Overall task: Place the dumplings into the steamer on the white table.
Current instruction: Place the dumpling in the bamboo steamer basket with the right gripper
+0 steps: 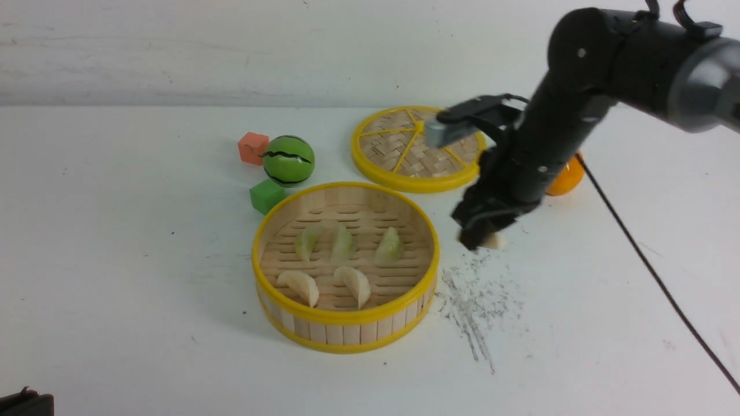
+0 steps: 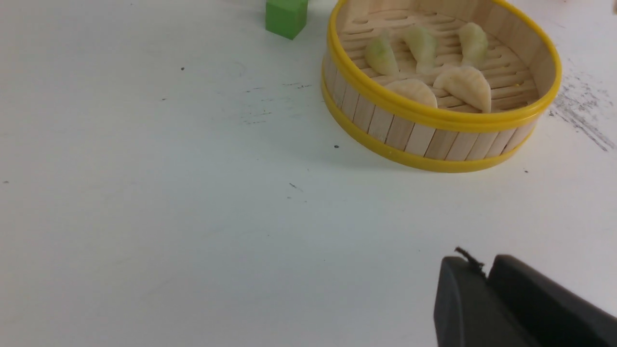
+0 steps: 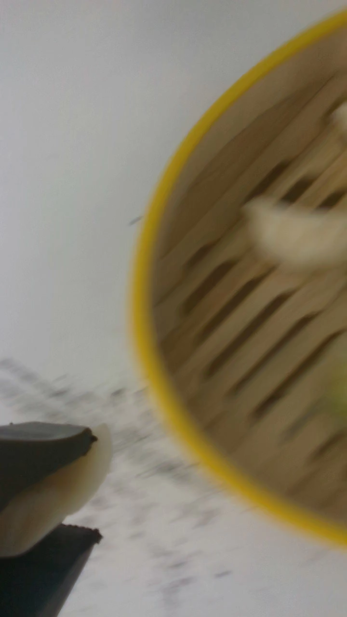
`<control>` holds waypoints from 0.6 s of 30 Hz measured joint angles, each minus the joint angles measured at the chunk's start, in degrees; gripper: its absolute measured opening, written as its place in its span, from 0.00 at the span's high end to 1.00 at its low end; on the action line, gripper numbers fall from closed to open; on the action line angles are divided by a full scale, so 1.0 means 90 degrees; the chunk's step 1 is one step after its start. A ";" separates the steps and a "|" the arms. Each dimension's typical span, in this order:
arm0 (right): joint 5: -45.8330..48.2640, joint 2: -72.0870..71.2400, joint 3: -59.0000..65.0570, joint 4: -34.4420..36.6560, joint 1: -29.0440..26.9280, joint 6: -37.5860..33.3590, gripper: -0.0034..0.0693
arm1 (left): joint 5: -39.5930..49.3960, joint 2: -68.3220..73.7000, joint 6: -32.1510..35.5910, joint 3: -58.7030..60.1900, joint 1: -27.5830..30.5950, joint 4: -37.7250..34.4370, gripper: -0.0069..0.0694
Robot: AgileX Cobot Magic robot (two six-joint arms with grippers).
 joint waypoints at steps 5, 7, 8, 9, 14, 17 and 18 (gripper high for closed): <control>-0.1864 0.0466 0.0000 0.0128 0.0660 0.0198 0.68 | -0.0007 0.0000 0.0000 0.0000 0.0000 0.0057 0.81; -0.2248 0.0741 0.0007 0.0013 0.0740 0.0437 0.68 | -0.0007 0.0000 0.0000 0.0000 0.0000 0.0071 0.81; -0.2276 0.0768 0.0014 -0.0019 0.0755 0.0487 0.68 | -0.0007 0.0000 0.0000 0.0000 0.0000 0.0071 0.81; -0.2382 0.0952 0.0020 -0.0146 0.0773 0.0633 0.68 | -0.0001 0.0000 0.0000 0.0000 0.0000 0.0079 0.81; -0.2336 0.1144 0.0014 -0.0353 0.0779 0.0965 0.57 | 0.0006 0.0000 0.0000 0.0000 0.0000 0.0087 0.80; -0.2270 0.1144 0.0014 -0.0353 0.0786 0.0971 0.44 | 0.0009 0.0000 0.0000 0.0000 0.0000 0.0087 0.80; -0.2235 0.1144 -0.0001 -0.0353 0.0794 0.0971 0.40 | 0.0009 0.0000 0.0000 0.0000 0.0000 0.0087 0.80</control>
